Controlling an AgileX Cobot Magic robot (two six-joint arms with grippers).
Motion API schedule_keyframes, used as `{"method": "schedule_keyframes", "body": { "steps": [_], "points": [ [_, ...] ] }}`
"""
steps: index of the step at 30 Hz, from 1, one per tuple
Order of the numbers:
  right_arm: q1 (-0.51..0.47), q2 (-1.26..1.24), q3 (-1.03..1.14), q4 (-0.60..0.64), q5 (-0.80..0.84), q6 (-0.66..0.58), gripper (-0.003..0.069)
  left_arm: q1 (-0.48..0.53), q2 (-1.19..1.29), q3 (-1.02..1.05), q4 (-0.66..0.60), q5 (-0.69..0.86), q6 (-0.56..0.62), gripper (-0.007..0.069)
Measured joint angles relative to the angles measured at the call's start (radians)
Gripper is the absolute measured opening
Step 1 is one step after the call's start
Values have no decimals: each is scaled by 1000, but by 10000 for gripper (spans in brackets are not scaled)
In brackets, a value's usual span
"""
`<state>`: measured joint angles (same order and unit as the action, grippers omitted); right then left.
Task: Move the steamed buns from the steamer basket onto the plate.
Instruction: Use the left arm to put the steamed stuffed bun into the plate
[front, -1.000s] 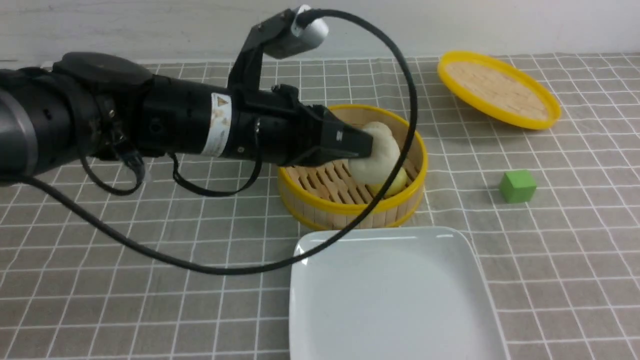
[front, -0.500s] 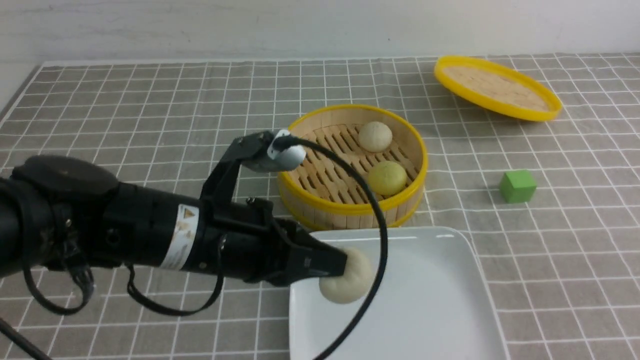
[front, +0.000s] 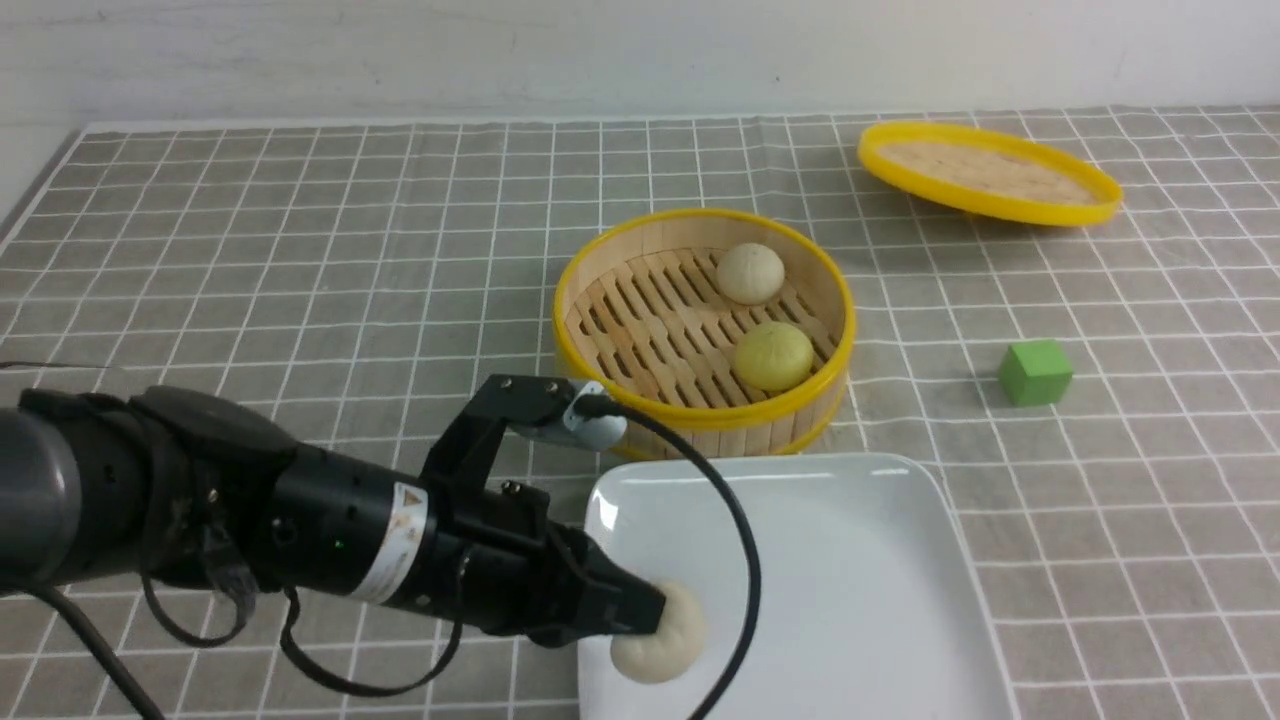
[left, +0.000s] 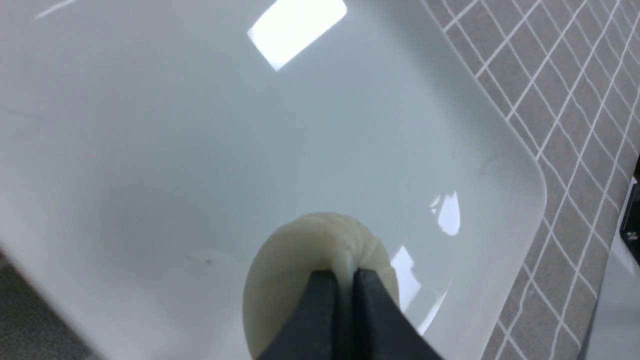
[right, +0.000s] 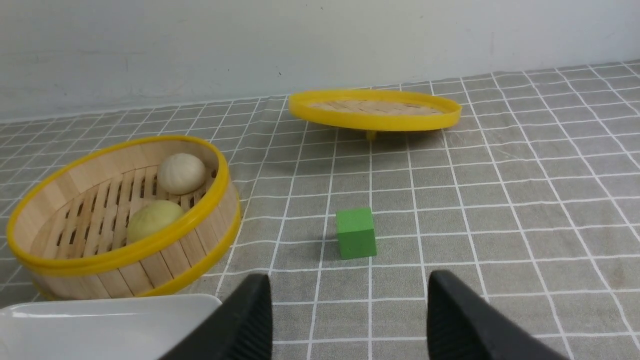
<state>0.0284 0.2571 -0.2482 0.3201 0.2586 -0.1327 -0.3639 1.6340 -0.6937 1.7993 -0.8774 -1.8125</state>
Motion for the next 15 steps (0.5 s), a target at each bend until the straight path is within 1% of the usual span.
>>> {"method": "schedule_keyframes", "body": {
  "steps": [4,7,9,11,12,13,14,15],
  "points": [
    [0,0,0,0,0,0,419,0,30,0,-3,-28,20,46],
    [0,0,0,0,0,0,419,0,41,0,-4,-61,19,104],
    [0,0,0,0,0,0,419,0,42,-1,-4,-81,19,177],
    [0,0,0,0,0,0,419,0,42,-6,-4,-96,17,265],
    [0,0,0,0,0,0,419,0,42,-7,-5,-97,17,277],
    [0,0,0,0,0,0,419,0,42,-8,-7,-100,12,375],
    [0,0,0,0,0,0,419,0,42,-8,-7,-101,8,425],
    [0,0,0,0,0,0,419,0,42,-8,-7,-101,8,434]
  ]
}}
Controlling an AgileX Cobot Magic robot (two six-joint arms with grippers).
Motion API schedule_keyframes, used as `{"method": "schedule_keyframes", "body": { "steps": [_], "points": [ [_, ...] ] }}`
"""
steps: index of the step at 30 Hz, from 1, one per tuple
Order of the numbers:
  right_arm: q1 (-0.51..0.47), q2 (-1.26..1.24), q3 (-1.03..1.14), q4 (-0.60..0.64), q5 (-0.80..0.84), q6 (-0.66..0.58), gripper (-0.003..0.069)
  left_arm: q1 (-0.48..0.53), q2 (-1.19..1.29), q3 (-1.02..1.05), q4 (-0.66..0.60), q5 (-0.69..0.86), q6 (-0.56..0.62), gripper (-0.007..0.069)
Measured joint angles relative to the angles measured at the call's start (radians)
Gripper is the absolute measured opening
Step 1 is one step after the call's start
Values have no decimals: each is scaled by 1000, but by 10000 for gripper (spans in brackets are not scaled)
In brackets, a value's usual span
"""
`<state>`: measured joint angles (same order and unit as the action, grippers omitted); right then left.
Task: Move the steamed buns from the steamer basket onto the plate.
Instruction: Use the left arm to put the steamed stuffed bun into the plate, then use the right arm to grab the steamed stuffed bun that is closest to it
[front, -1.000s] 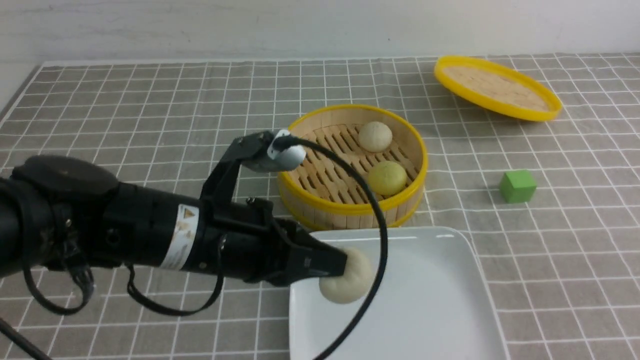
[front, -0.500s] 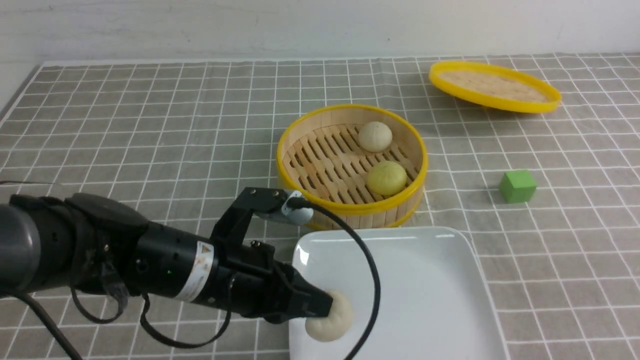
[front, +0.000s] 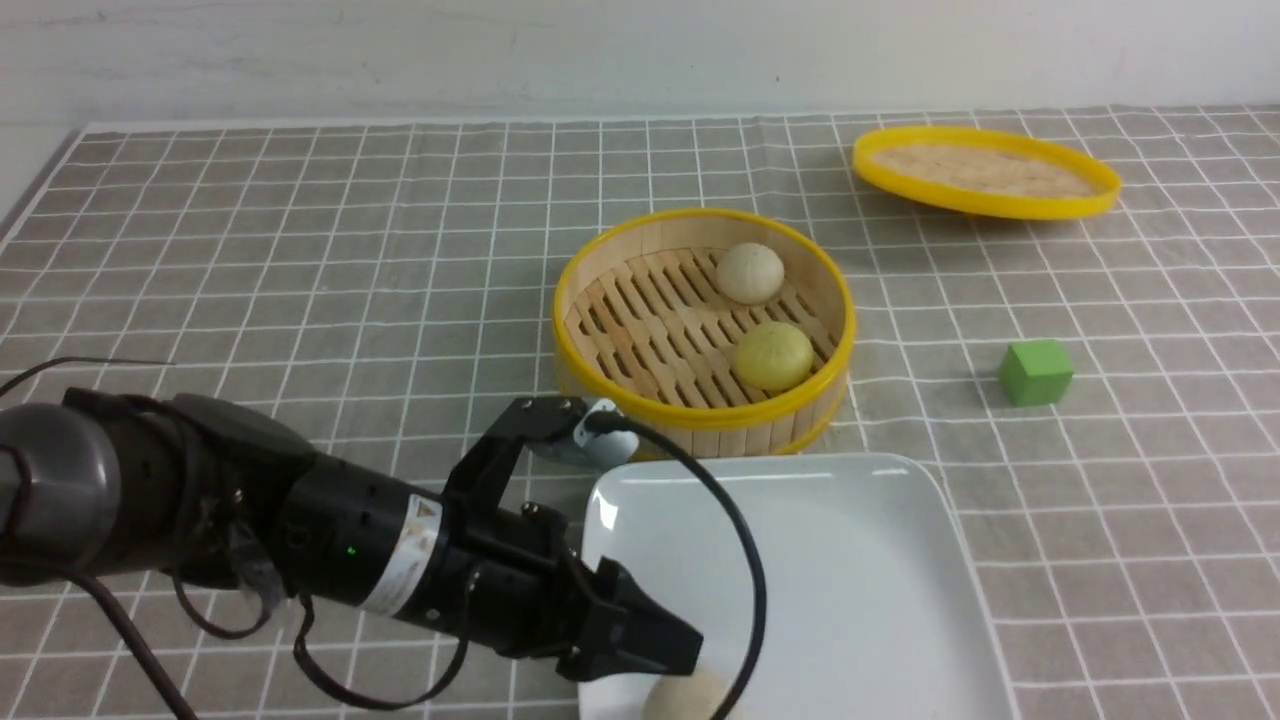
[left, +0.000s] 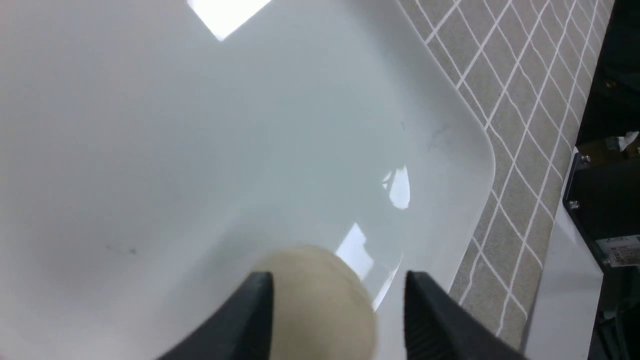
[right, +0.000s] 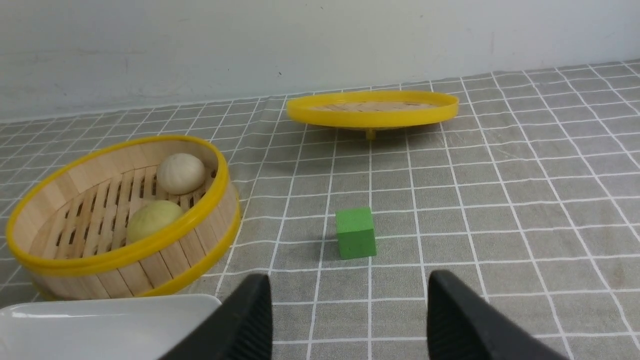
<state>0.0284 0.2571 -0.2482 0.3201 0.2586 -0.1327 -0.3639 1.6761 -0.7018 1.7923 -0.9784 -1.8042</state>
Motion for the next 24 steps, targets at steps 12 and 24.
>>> {"method": "schedule_keyframes", "body": {
  "steps": [12,24],
  "points": [
    [0,1,-46,65,59,-54,419,0,-35,0,1,-41,-45,489],
    [0,251,-297,484,232,-499,419,0,-400,-56,4,161,-8,473]
  ]
}}
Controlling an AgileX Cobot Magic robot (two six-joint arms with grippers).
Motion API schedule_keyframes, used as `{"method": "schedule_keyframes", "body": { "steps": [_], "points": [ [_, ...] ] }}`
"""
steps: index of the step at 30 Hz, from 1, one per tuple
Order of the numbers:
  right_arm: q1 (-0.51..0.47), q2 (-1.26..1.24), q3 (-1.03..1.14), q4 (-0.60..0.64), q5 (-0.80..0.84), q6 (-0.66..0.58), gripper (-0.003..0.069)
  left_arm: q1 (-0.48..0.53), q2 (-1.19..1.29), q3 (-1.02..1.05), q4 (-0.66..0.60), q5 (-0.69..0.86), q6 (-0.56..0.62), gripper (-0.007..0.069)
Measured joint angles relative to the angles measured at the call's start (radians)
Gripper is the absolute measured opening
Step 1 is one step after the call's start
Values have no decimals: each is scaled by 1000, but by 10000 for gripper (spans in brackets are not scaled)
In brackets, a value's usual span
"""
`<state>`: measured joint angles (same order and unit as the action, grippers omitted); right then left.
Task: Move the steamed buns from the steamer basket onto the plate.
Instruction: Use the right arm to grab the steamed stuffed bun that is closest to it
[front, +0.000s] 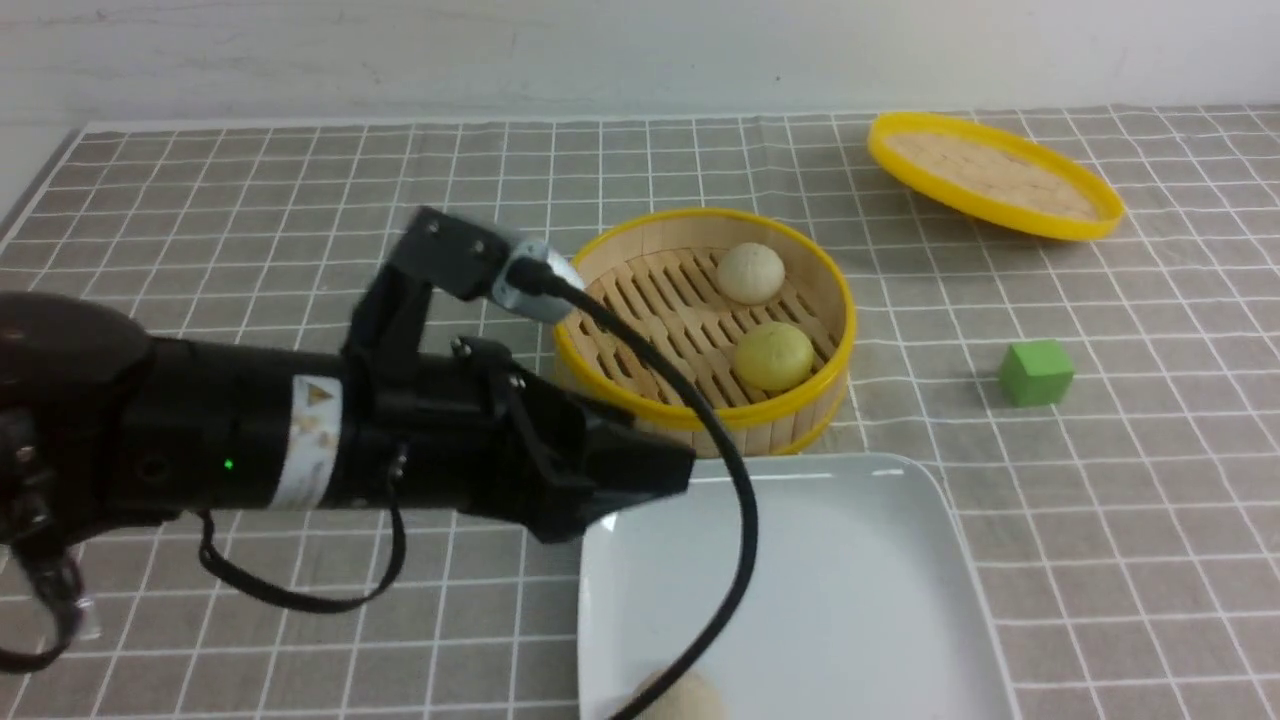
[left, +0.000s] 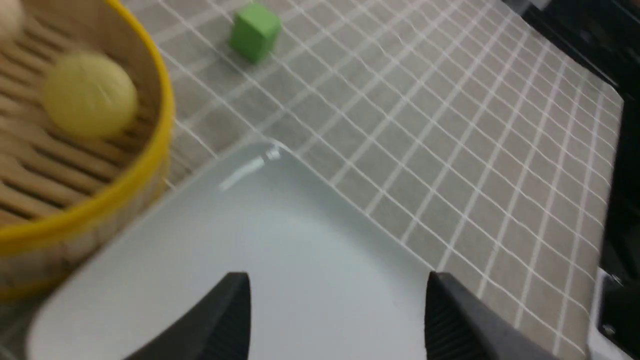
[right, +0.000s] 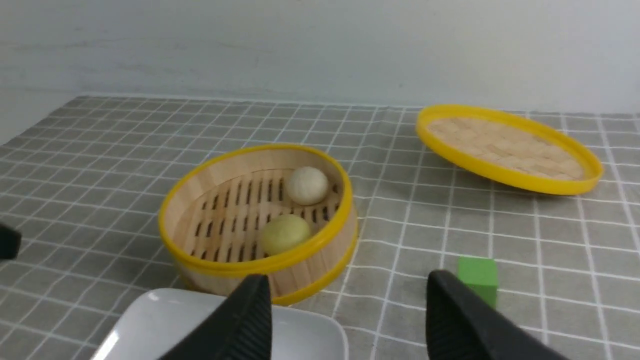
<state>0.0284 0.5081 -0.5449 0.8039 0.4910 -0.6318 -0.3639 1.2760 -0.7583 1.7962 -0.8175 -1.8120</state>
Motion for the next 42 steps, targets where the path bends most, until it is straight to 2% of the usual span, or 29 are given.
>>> {"method": "schedule_keyframes", "body": {
  "steps": [1,2,6,10,19,26,30,36,42],
  "points": [
    [0,13,-7,20,7,-28,419,0,-6,-1,0,12,0,473],
    [0,70,-37,104,36,-105,419,0,-66,-1,0,61,0,473],
    [0,219,-114,238,114,-282,419,0,-151,-1,0,136,-33,473],
    [0,371,-189,330,198,-398,419,0,-200,-1,0,199,-60,473],
    [0,669,-277,476,231,-667,401,0,-218,-1,-4,351,-63,473],
    [0,884,-368,511,286,-825,342,0,-218,-1,-11,402,-63,473],
    [2,957,-418,524,304,-853,325,0,-218,0,-11,403,-63,473],
    [83,1063,-526,489,284,-892,352,0,-218,0,-11,404,-63,472],
    [182,1143,-566,443,162,-908,384,0,-218,0,-11,407,-63,470]
  ]
}}
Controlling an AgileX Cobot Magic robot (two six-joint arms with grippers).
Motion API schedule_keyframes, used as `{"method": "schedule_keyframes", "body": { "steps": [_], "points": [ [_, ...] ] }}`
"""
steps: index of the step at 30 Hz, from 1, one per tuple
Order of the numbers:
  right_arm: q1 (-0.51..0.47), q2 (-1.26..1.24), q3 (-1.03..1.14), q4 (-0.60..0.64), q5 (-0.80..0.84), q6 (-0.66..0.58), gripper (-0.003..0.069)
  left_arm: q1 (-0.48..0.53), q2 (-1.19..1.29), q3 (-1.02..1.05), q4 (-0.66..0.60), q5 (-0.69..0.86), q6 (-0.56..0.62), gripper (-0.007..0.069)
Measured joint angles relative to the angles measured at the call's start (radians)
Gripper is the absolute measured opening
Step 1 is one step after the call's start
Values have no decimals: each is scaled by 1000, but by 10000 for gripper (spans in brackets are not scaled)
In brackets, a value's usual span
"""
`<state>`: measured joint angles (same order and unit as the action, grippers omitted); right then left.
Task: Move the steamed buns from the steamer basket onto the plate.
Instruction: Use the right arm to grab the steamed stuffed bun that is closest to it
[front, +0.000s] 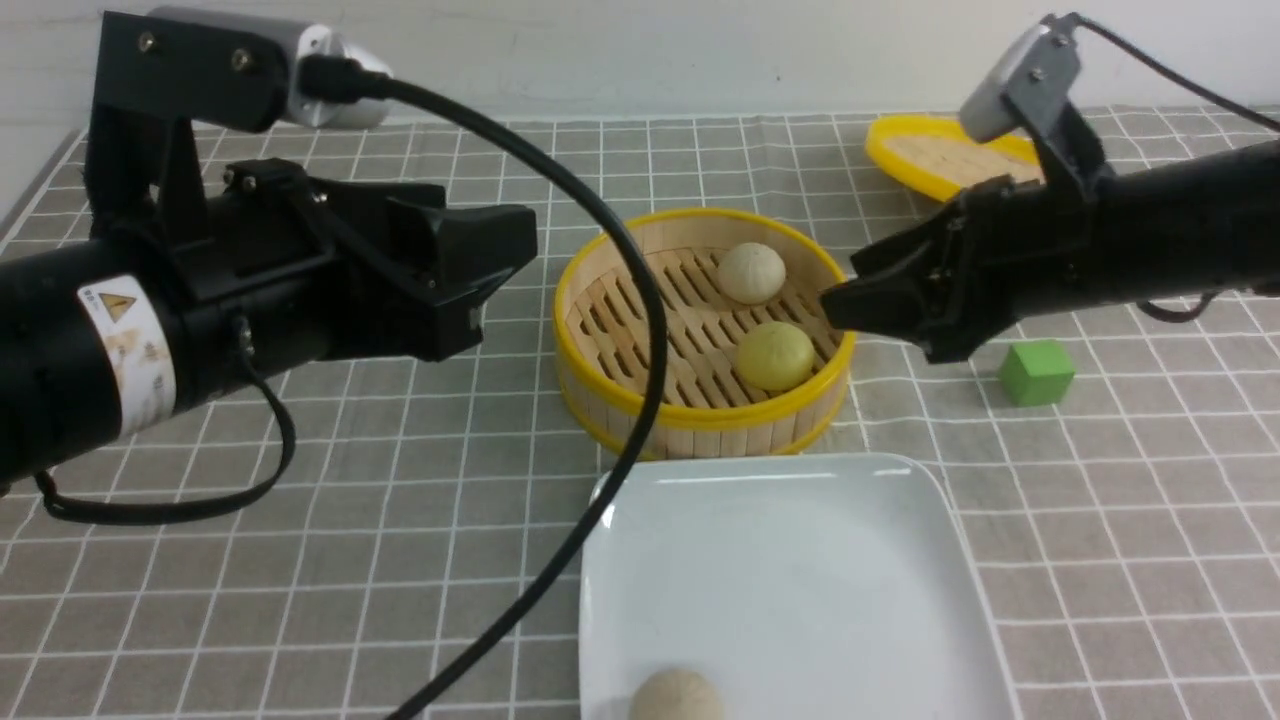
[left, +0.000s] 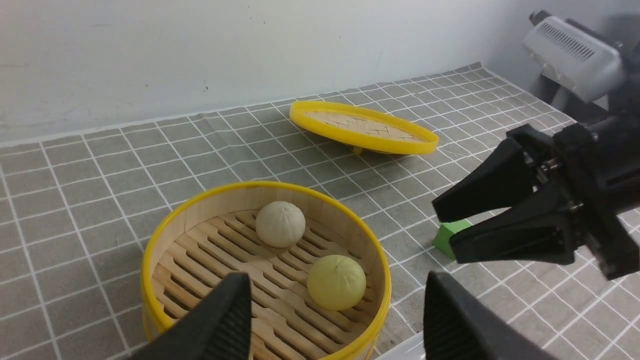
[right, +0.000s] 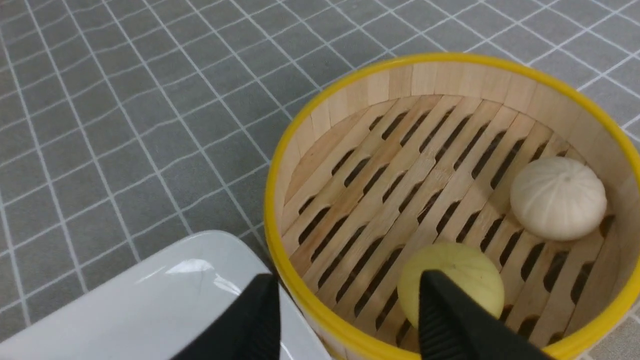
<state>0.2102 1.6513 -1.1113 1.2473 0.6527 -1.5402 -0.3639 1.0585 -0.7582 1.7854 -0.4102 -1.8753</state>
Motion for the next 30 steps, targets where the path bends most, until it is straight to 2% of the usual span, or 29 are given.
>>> {"method": "schedule_keyframes", "body": {
  "steps": [6,11,19,30],
  "points": [
    [43,99,-13,-5,-111,-64,386,0,0,0,0,3,0,470],
    [47,175,-65,-4,-142,-83,386,0,0,0,-1,3,0,470],
    [47,249,-161,-12,-147,-85,386,0,0,0,-1,3,0,465],
    [47,288,-170,-19,-119,-86,386,0,0,0,-1,3,0,463]
  ]
}}
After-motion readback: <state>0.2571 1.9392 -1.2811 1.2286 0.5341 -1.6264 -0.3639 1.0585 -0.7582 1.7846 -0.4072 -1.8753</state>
